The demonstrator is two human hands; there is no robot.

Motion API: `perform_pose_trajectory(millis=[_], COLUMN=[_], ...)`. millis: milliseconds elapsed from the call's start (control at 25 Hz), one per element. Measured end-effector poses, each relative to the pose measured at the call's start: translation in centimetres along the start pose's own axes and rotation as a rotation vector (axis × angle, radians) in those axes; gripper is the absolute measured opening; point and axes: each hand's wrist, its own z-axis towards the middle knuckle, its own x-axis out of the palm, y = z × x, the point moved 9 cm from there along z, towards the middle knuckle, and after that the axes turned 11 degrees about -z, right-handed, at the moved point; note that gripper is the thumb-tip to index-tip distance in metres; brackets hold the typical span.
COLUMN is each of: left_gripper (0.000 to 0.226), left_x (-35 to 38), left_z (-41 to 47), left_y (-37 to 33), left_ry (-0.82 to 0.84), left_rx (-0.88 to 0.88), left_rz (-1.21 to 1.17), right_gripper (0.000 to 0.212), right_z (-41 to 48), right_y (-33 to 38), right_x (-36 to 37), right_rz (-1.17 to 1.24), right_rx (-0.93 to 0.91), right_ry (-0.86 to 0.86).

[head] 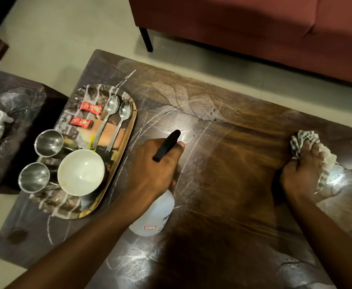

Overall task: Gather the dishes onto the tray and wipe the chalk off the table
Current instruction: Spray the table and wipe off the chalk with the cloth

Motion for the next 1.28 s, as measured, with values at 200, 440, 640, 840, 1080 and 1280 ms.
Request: perform_pose_trajectory(millis=[200,440,640,840,1080,1280], left_gripper=[0.041,0.045,0.042,0.032,0.047,0.045], left_x=[-2.1,-4.2,-4.8,-4.6,-5.2,-6.3], left_z=[-0.2,-0.6,-1.2,-3.4,-6.2,-7.0], left_y=[1.3,2.5,3.1,3.4,1.3,1.9], left_ry=[-0.018,-0.087,-0.031,-0.012,0.112,0.070], left_rx=[-0.028,0.003,0.006,-0.028,0.006,-0.040], left_rz=[-0.079,-0.065,-0.178,-0.100,0.029,-0.115], right_gripper=[0.078,0.065,0.066,0.058,0.062,0.062], right_z=[2.5,3.1,-5.4,-18.4,0.1,-7.9], right_y=[3.7,17.7,25.7,26.7,36.5,35.3], right_x=[0.8,5.2,8.5,10.1,10.4,11.4], right_rz=[0.004,-0.021,-0.116,-0.218,-0.231,-0.270], right_rx=[0.025,-0.385,-0.844,-1.698,-0.894,-1.111], right_ry=[0.004,0.151,0.316,0.540,0.311,0.370])
